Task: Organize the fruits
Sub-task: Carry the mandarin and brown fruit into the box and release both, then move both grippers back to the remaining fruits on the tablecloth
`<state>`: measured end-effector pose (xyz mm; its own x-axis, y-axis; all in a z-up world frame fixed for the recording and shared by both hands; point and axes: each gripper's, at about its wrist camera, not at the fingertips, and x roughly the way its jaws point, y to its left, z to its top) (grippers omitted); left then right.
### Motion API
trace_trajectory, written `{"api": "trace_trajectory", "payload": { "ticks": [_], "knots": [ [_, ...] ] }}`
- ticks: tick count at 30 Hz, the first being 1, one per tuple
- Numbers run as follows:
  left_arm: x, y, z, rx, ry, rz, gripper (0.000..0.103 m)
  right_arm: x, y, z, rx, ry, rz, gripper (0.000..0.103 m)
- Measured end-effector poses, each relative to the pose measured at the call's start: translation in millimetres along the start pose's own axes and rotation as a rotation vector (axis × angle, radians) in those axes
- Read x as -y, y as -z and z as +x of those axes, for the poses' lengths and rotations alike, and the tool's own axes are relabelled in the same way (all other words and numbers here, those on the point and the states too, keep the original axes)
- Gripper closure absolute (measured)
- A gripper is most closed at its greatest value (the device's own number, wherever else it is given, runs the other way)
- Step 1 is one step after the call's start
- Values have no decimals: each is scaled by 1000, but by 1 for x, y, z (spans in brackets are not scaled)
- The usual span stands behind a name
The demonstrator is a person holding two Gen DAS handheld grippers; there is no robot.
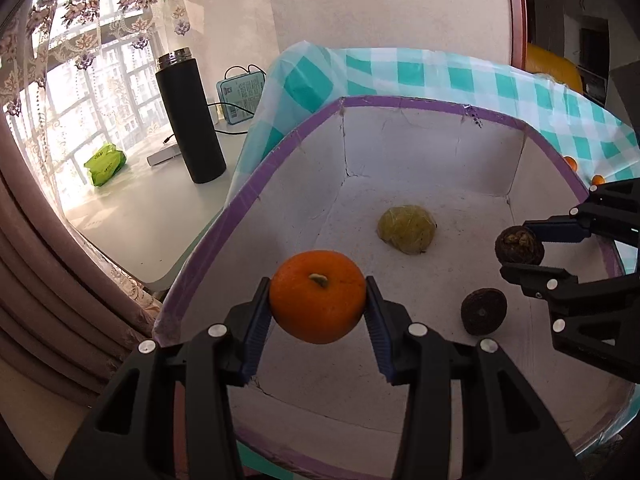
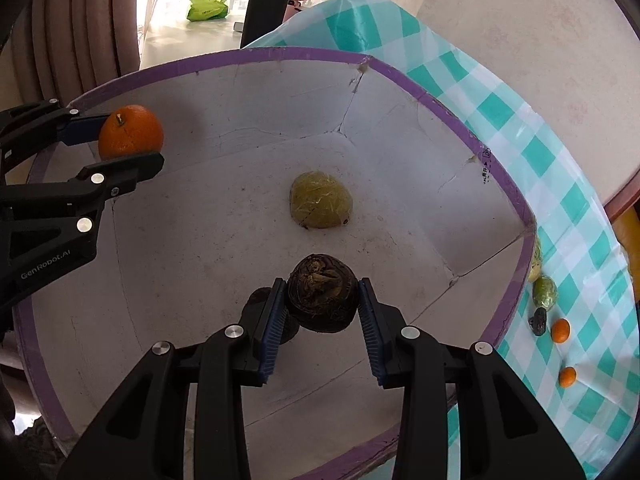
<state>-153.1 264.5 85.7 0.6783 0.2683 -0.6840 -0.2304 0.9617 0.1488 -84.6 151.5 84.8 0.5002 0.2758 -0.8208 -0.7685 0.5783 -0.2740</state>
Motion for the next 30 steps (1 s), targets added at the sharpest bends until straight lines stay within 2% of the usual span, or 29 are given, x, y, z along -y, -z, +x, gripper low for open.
{"api": "trace_trajectory", "payload": {
  "ticks": [6,10,13,14,15,16,18,21,24,26,28,30],
  "knots": [
    [8,1,4,-61,-26,91,57,-7,-1,9,-92,9,-103,66],
    [9,1,6,-81,-21,111,54,-8,1,10,-99,22,-117,66],
    [8,1,6,-84,-12,103,43,-7,4,9,-87,17,-112,60],
    [8,1,6,-83,-8,104,36,-7,5,8,-81,14,-108,53],
    [10,1,6,-81,-4,108,29,-7,5,8,-75,20,-106,40],
    [13,0,5,-78,-4,114,25,-7,5,7,-73,25,-103,33],
    [15,0,4,-64,-32,114,10,-6,6,6,-59,16,-91,30],
    [13,0,3,-54,-45,103,6,-4,7,4,-33,14,-71,30],
    [11,-1,2,-44,-50,86,5,-2,10,0,11,13,-49,30],
    [10,-2,-1,-21,-77,66,5,0,12,-8,77,20,-30,30],
    [9,-5,-16,69,-105,31,5,5,19,-26,196,55,8,29],
    [12,-11,-42,197,-64,-6,5,17,32,-51,347,97,71,20]
  ]
}}
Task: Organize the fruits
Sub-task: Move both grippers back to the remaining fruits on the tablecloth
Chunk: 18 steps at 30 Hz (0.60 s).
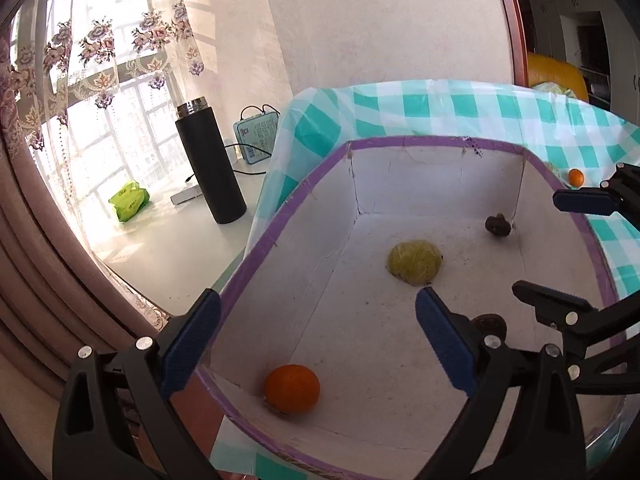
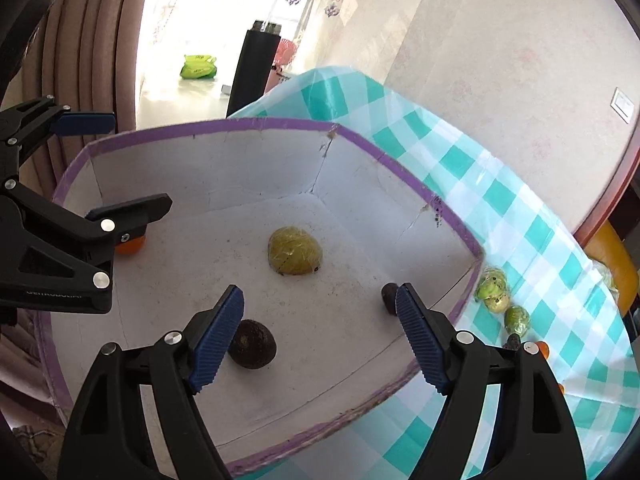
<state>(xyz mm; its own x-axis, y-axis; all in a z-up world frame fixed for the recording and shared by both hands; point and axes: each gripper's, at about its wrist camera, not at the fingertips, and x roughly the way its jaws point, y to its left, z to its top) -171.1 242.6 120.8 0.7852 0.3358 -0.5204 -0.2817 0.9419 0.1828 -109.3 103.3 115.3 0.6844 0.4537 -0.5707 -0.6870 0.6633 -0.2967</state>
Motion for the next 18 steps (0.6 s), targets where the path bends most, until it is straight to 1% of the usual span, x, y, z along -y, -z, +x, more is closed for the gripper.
{"api": "trace_trajectory", "payload": {
  "ticks": [1,2,3,4,6,8,9,10,12,14,15,16,18],
  "knots": [
    [2,-6,-15,72,20,-23,5,10,4,-13,68,25,34,17],
    [7,-12,-30,140,44,-42,2,21,9,-25,127,41,66,17],
    [13,-17,-47,213,80,-64,2,35,15,-35,168,59,94,17],
    [22,-21,-63,282,133,-83,2,48,21,-43,191,85,124,17],
    [47,-27,-90,389,268,-89,2,79,38,-55,212,120,198,17],
    [83,-30,-110,438,401,-47,2,110,59,-62,198,156,280,17],
    [106,-30,-117,441,468,-7,2,128,71,-61,174,177,322,17],
    [127,-29,-119,428,525,34,2,143,84,-60,143,200,359,17],
    [177,-24,-113,368,617,109,2,173,112,-50,49,258,422,17],
    [218,-15,-95,307,689,157,2,202,141,-38,-49,323,474,17],
    [236,-12,-78,253,714,161,2,218,156,-31,-102,342,511,17],
    [252,-10,-56,173,732,146,2,233,169,-25,-145,354,554,17],
    [272,-7,-9,20,741,77,2,262,194,-15,-199,375,647,17]
  ]
}}
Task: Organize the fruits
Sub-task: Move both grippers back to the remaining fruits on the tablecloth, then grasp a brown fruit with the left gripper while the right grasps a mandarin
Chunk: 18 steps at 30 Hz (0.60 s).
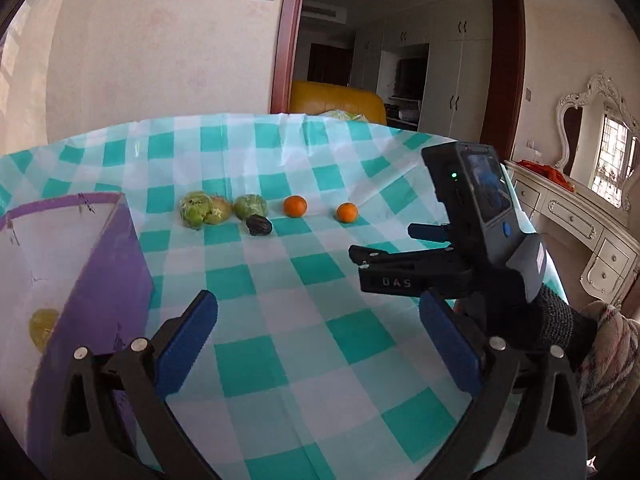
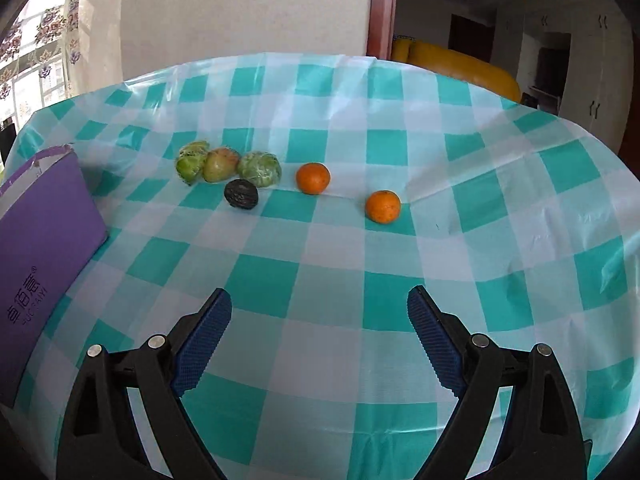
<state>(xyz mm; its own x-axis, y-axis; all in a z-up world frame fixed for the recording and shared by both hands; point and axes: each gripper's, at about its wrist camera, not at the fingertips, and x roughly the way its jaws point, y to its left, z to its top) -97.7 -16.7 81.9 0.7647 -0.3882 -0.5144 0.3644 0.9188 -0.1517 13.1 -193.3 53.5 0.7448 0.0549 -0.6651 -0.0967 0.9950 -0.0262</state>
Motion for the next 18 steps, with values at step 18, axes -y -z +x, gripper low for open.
{"api": "trace_trajectory", "payload": {
  "ticks": [18],
  "knots": [
    [-66,-4,107,-238,-91,-272,2,50,-62,130,-169,53,99,55]
  ]
}}
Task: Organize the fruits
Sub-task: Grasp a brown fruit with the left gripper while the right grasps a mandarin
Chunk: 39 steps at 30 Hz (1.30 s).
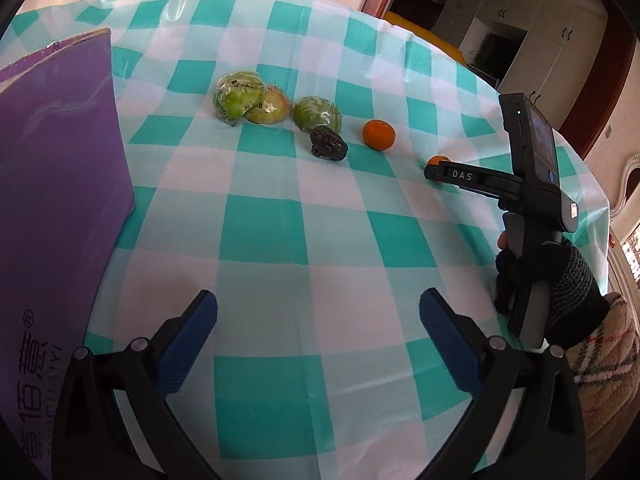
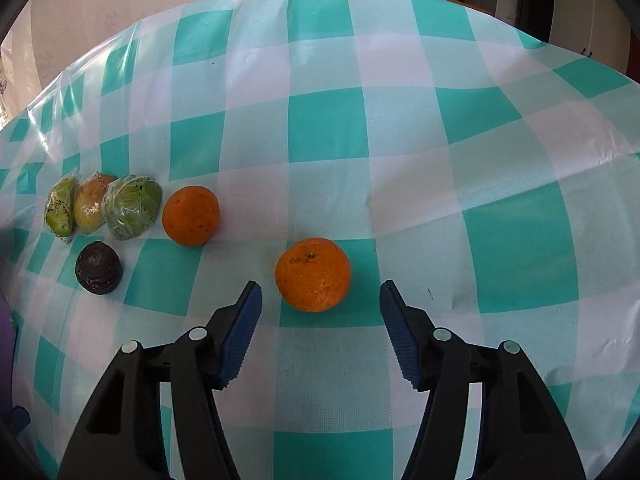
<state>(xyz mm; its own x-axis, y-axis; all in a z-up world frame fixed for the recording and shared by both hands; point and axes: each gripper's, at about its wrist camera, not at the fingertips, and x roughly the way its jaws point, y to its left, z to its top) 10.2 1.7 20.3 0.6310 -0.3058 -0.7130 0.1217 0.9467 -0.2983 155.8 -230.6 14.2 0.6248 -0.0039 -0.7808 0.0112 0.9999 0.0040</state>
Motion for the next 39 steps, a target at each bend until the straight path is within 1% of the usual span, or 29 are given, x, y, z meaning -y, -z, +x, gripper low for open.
{"api": "trace_trajectory", "payload": {
  "ticks": [4,5,8,10,13,17,19,20,22,24,25,26,29,32,35,39],
  "knots": [
    [0,-17,13,21,-31,-15,2,2,1,0,1,-5,12,62],
    [1,-22,17,22,-35,-20,2,3,1,0,3,-2,17,67],
    [7,-41,32,39,-48,-21,2,5,0,0,5,-3,24,68],
    [12,-57,47,46,-71,-4,2,3,1,-2,14,-3,17,68],
    [17,-81,70,47,-103,-4,2,2,-3,-1,16,-3,24,68],
    [29,-107,105,-17,-137,52,2,6,0,0,2,-11,35,68],
    [35,-114,120,-54,-145,87,8,5,0,0,0,-3,27,68],
    [37,-117,126,-69,-152,98,19,4,-1,0,0,2,23,68],
    [40,-122,132,-68,-187,115,27,2,-3,2,-1,1,23,68],
    [42,-121,132,-62,-224,140,52,0,-6,5,-1,-5,26,68],
    [42,-120,130,-55,-221,147,60,0,-6,5,-1,-6,27,68],
    [42,-117,127,-53,-208,150,64,1,-7,5,-1,-5,26,68],
    [39,-108,114,-33,-188,127,65,1,-7,6,-2,-6,26,68],
    [32,-91,86,9,-177,86,65,2,-7,7,-3,-9,29,68],
    [23,-65,55,40,-165,52,65,3,-7,6,-3,-10,29,68],
    [8,-29,22,58,-148,1,65,7,-6,5,-1,-6,40,68]
  ]
}}
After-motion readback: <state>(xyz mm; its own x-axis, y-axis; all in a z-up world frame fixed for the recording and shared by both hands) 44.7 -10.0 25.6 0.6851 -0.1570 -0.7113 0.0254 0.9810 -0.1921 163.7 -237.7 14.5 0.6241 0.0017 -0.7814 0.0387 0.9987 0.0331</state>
